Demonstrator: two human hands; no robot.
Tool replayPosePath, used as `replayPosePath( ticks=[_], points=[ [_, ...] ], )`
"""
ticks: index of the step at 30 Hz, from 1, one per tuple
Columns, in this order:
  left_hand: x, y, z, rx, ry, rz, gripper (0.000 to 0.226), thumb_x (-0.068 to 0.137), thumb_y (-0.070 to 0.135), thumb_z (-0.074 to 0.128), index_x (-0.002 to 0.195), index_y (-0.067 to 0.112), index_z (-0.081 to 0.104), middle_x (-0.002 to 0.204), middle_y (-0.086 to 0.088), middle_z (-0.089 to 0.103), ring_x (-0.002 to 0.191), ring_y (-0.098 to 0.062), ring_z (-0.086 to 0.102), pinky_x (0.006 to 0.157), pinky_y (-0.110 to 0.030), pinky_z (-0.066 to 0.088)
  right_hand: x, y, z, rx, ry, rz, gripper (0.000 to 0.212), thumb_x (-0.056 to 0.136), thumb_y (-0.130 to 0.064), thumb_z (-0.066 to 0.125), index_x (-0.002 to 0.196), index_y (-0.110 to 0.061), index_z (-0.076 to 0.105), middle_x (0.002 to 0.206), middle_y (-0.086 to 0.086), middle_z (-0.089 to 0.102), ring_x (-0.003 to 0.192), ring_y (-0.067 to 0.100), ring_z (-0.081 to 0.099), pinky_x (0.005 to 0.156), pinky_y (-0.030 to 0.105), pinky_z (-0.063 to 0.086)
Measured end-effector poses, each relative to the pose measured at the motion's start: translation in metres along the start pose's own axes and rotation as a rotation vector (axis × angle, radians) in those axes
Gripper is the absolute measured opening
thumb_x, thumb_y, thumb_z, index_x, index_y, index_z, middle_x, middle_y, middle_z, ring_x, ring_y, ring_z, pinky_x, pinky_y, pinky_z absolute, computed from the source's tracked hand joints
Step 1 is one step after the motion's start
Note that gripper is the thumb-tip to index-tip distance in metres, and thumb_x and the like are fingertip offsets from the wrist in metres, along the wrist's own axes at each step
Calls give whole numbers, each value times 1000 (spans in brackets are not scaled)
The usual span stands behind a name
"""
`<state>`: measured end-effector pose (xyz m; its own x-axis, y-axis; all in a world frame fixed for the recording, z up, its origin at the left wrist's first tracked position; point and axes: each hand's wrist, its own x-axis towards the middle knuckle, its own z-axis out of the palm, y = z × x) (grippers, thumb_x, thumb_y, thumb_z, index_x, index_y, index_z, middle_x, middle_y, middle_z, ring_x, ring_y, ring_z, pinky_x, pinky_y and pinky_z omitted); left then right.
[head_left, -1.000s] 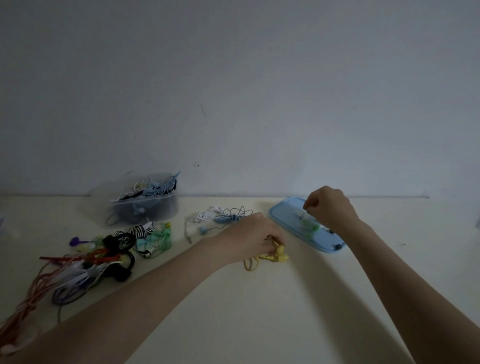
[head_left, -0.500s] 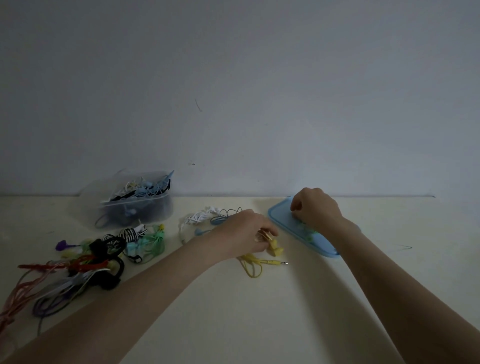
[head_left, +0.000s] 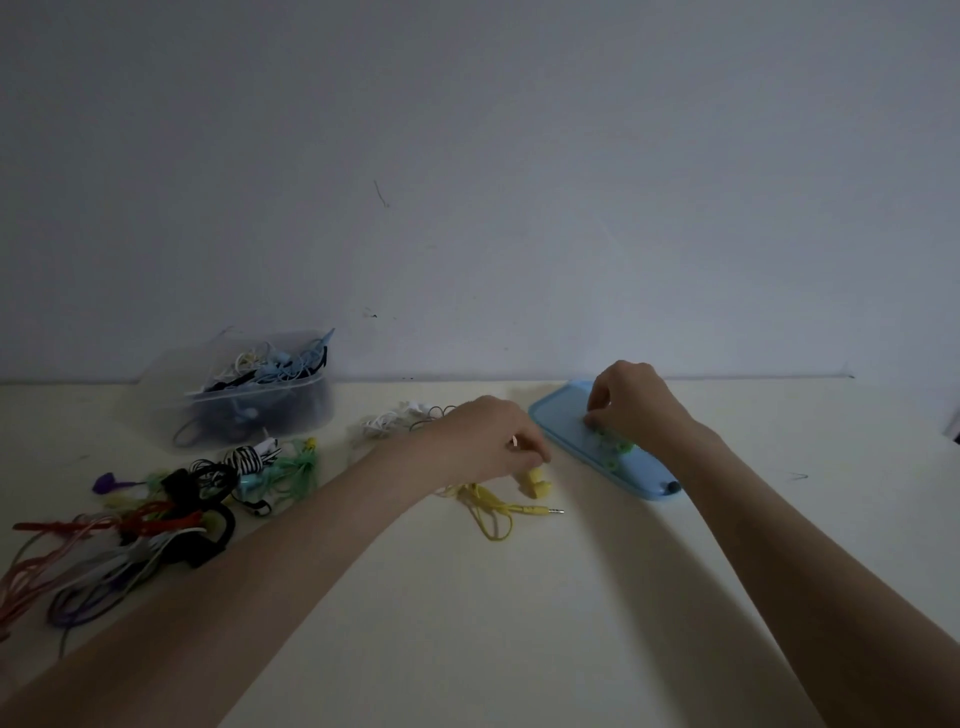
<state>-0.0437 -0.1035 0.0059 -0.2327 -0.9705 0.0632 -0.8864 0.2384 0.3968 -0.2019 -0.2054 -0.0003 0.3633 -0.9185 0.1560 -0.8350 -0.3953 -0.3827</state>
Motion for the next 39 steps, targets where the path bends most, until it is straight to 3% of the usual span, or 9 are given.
replayPosePath(
  ticks=[4, 7, 10, 12, 14, 16, 19, 27, 39],
  points=[
    [0, 0, 5, 54, -56, -38, 24, 87, 17, 57, 108, 22, 68, 88, 11, 55, 84, -5, 53, 76, -16, 39, -2, 2, 3, 25, 53, 20, 11, 81, -3, 63, 89, 2, 69, 91, 17, 67, 79, 31, 63, 70, 34, 51],
    [0, -5, 7, 22, -24, -43, 22, 84, 17, 62, 105, 22, 69, 94, 8, 62, 85, -7, 56, 79, -20, 44, -1, 5, 2, 41, 115, -5, 12, 80, 0, 59, 86, 2, 69, 89, 17, 69, 82, 31, 63, 72, 37, 52],
    [-1, -8, 8, -130, 138, -47, 18, 82, 18, 67, 99, 21, 70, 83, 13, 61, 75, -4, 54, 67, -11, 42, -3, 8, -1, 45, 149, -51, 13, 82, -1, 57, 85, -1, 69, 89, 13, 69, 83, 26, 62, 74, 34, 50],
    [1, -9, 9, -277, 267, -50, 13, 79, 17, 70, 92, 21, 70, 77, 13, 61, 68, -1, 50, 58, -5, 37, -7, 8, -6, 112, 198, -58, 10, 84, -2, 58, 83, -3, 68, 86, 9, 69, 76, 17, 60, 68, 23, 47],
    [5, -9, 12, -452, 353, -65, 11, 77, 15, 73, 84, 21, 68, 75, 10, 64, 66, -4, 50, 59, -9, 39, -14, 2, -10, 382, 230, -41, 6, 82, -2, 63, 79, -5, 65, 77, 6, 66, 60, 7, 57, 55, 11, 43],
    [9, -10, 17, -634, 416, -84, 13, 76, 12, 74, 79, 22, 65, 77, 7, 65, 68, -6, 53, 64, -14, 43, -26, -11, -7, 763, 142, -40, 12, 81, 3, 64, 75, -7, 61, 68, 6, 62, 53, 9, 57, 47, 13, 45],
    [12, -13, 26, -778, 480, -103, 19, 77, 4, 72, 79, 21, 63, 78, 5, 64, 74, -7, 57, 69, -14, 48, -35, -25, 9, 901, 31, -96, 17, 83, 8, 61, 74, -7, 60, 67, 9, 62, 56, 16, 60, 54, 20, 53],
    [12, -27, 37, -884, 502, -126, 20, 75, -1, 71, 79, 16, 63, 79, 1, 65, 76, -9, 61, 73, -16, 51, -38, -23, 30, 979, 7, -90, 5, 83, -2, 65, 87, 0, 69, 82, 11, 70, 72, 13, 66, 78, 22, 53],
    [6, -29, 37, -1012, 550, -133, 12, 80, 3, 69, 85, 13, 65, 81, 0, 67, 76, -7, 62, 68, -13, 50, -44, -27, 40, 1217, 0, -54, 13, 86, -2, 61, 96, -3, 69, 72, 3, 64, 59, 5, 59, 67, 14, 50]
  ],
)
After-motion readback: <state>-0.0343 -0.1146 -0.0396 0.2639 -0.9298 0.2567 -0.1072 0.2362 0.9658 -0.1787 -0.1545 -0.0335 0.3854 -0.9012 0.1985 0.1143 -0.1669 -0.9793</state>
